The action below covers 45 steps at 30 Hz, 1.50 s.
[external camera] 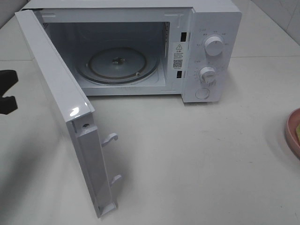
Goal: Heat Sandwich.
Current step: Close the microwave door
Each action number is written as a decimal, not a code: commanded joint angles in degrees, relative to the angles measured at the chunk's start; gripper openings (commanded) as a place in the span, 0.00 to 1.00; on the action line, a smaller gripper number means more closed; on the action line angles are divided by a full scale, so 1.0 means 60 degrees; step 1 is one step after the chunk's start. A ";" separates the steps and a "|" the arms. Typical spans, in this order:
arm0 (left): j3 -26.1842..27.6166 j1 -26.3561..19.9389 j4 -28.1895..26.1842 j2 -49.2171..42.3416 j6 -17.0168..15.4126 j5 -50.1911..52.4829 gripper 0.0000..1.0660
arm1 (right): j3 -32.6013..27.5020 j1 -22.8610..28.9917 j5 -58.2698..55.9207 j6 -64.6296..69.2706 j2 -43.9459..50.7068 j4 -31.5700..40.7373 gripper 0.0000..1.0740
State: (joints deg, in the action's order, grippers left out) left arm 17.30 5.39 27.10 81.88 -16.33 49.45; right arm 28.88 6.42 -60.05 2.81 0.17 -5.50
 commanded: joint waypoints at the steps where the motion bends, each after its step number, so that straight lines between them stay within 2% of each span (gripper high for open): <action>1: 0.0172 0.0668 -0.0420 0.0334 0.0267 0.0201 0.00 | 0.0000 -0.0076 0.0076 -0.0048 0.0239 0.0000 0.71; 4: 0.0201 0.1041 -0.0821 0.0516 0.0506 0.0334 0.00 | 0.0000 -0.0076 0.0076 -0.0048 0.0239 0.0000 0.71; 7: 0.0411 0.1900 -0.1700 0.0821 0.0993 0.0315 0.00 | 0.0000 -0.0076 0.0076 -0.0048 0.0239 0.0000 0.71; 10: 0.0563 0.2263 -0.2044 0.0974 0.1251 0.0277 0.00 | 0.0000 -0.0076 0.0076 -0.0048 0.0239 0.0000 0.71; 11: 0.0716 0.2626 -0.2540 0.1117 0.1642 0.0229 0.00 | 0.0000 -0.0076 0.0076 -0.0048 0.0239 0.0000 0.71; 12: 0.0793 0.2817 -0.2827 0.1194 0.1786 0.0210 0.00 | 0.0000 -0.0076 0.0076 -0.0048 0.0239 0.0000 0.71; 14: 0.0859 0.3018 -0.3037 0.1261 0.1881 0.0201 0.00 | 0.0000 -0.0076 0.0076 -0.0048 0.0239 0.0000 0.71; 16: 0.1184 0.3552 -0.3696 0.1451 0.2082 0.0076 0.00 | 0.0000 -0.0076 0.0076 -0.0048 0.0239 0.0000 0.71; 18: 0.1308 0.3734 -0.3848 0.1509 0.2101 -0.0076 0.00 | 0.0000 -0.0076 0.0076 -0.0048 0.0239 0.0000 0.71; 22: 0.1805 0.4345 -0.4278 0.1786 0.2464 -0.0449 0.00 | 0.0000 -0.0076 0.0076 -0.0048 0.0239 0.0000 0.71; 26: 0.2626 0.4927 -0.4985 0.2149 0.2865 -0.1098 0.00 | 0.0000 -0.0076 0.0076 -0.0048 0.0239 0.0000 0.71; 30: 0.3314 0.5243 -0.5443 0.2483 0.2903 -0.1413 0.00 | 0.0000 -0.0076 0.0076 -0.0048 0.0239 0.0000 0.71; 32: 0.3466 0.5309 -0.5453 0.2578 0.2903 -0.1490 0.00 | 0.0000 -0.0076 0.0076 -0.0048 0.0239 0.0000 0.71; 33: 0.3858 0.5443 -0.5443 0.2760 0.2874 -0.1700 0.00 | 0.0000 -0.0076 0.0076 -0.0048 0.0239 0.0000 0.71; 37: 0.4335 0.5644 -0.5443 0.2998 0.2874 -0.1805 0.00 | 0.0000 -0.0076 0.0076 -0.0048 0.0239 0.0000 0.71; 45: 0.5892 0.6016 -0.5519 0.3906 0.2874 -0.2349 0.00 | 0.0000 -0.0076 0.0076 -0.0048 0.0239 0.0000 0.71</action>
State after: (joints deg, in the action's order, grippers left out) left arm 50.02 40.85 -5.27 104.16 0.86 36.73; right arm 28.88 6.42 -60.05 2.81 0.17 -5.50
